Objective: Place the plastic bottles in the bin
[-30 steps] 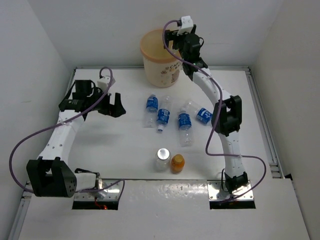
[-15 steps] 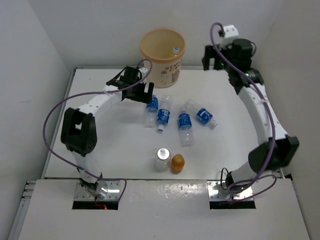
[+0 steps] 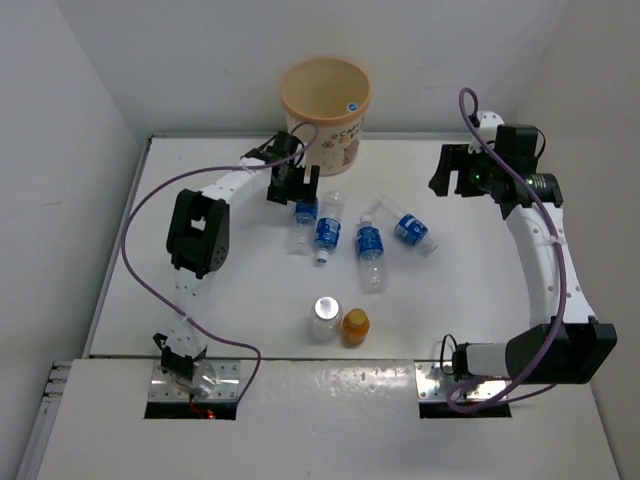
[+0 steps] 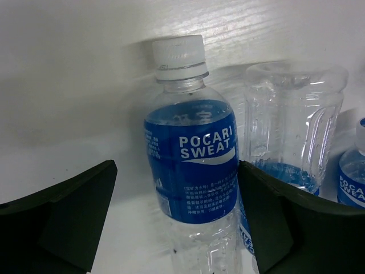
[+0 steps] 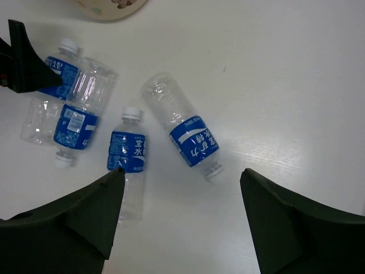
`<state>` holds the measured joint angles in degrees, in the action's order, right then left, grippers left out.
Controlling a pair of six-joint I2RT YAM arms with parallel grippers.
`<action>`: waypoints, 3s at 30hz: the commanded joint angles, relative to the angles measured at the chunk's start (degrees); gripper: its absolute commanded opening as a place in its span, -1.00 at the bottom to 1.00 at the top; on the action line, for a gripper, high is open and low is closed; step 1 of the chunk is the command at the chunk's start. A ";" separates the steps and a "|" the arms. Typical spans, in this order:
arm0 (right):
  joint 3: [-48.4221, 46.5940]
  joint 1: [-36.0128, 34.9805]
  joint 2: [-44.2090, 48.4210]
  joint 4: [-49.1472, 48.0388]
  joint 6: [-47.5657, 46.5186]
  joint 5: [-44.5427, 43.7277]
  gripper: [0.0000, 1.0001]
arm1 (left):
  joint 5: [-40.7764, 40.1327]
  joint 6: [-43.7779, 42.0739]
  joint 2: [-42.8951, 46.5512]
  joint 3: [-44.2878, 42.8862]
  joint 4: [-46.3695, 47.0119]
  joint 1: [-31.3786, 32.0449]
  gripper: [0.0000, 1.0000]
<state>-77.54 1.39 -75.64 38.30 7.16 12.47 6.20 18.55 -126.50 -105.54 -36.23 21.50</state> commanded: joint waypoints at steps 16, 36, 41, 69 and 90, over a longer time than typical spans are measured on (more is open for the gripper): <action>-6.31 2.21 -3.38 4.67 0.84 6.60 0.42 | 6.27 -0.87 1.94 0.16 -2.44 -3.39 -0.36; -4.73 2.48 -5.13 4.15 -0.92 7.48 0.18 | 3.38 -9.32 22.19 -7.04 49.57 0.31 -0.84; -4.90 2.57 -6.19 5.20 -1.88 7.39 0.00 | 1.10 -9.32 11.29 -15.21 58.45 0.30 -0.89; -4.46 -3.93 -18.40 10.47 -13.83 -4.20 0.38 | -0.23 -13.10 0.46 -26.66 49.79 -1.63 1.00; -32.24 -16.59 -51.45 19.35 -20.34 -18.00 0.63 | 24.22 -11.60 45.72 20.27 -2.70 -24.66 1.00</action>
<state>-106.89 -13.74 -125.73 57.08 -10.98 -2.94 30.26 9.56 -80.88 -89.56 -29.74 -1.39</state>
